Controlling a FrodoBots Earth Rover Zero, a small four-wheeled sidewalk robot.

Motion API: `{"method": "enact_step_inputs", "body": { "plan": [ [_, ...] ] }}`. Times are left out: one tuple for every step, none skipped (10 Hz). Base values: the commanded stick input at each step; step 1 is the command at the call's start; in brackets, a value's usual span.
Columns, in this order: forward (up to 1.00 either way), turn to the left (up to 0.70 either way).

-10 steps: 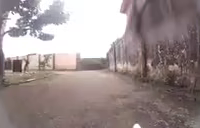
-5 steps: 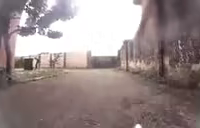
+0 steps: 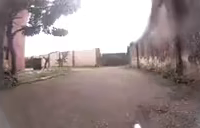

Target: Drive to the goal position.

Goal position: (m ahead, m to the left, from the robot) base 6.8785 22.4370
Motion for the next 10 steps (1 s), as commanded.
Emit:
{"method": "enact_step_inputs", "body": {
  "plan": [
    [0.70, 0.00],
    [0.70, 0.00],
    [0.70, 0.00],
    [0.70, 0.00],
    [0.70, 0.00],
    [0.70, 0.00],
    [0.70, 0.00],
    [0.70, 0.00],
    [0.70, 0.00],
    [0.70, 0.00]
  ]
}}
